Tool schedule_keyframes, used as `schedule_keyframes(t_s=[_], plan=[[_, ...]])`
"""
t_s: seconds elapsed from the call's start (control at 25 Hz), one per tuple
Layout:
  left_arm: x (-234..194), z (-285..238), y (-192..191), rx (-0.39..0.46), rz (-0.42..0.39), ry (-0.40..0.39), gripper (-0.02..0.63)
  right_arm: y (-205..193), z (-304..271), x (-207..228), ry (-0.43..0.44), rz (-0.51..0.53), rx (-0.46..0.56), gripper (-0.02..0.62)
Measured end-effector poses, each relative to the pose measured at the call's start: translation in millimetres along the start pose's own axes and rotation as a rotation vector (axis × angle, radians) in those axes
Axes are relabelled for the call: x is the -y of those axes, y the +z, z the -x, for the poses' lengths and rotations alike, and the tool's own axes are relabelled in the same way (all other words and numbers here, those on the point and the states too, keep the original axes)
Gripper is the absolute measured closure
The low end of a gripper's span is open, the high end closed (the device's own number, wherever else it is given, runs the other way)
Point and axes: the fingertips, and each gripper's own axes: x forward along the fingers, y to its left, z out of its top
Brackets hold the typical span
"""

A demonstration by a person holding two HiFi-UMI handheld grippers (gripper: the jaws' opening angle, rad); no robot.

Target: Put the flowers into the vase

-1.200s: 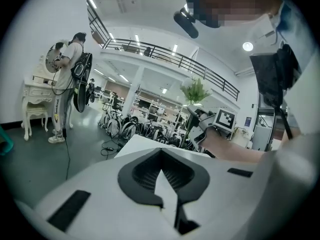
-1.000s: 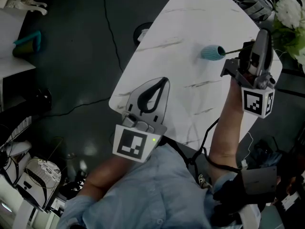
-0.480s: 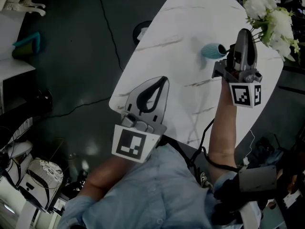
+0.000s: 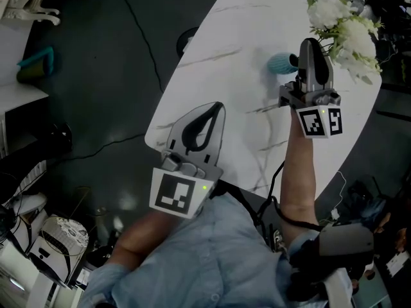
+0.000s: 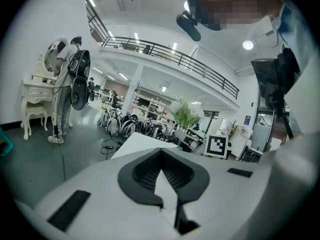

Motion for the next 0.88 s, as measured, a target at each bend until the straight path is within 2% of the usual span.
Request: schedule_keyframes(t_s=[0.16,0.32,0.88], plan=[[4,0,-1,0.002,-0.008,-0.009,0.601,-10,4,1,-0.011,0.022,-0.04,0.556],[11,3,0,0.004,-0.018,-0.018,0.601,-15,8,2,-0.025,0.036,-0.072,0.502],[27,15,3,0.017,-0.043,-0.038,0.601,-16,27,-2,-0.043,0.059,-0.097,0.482]])
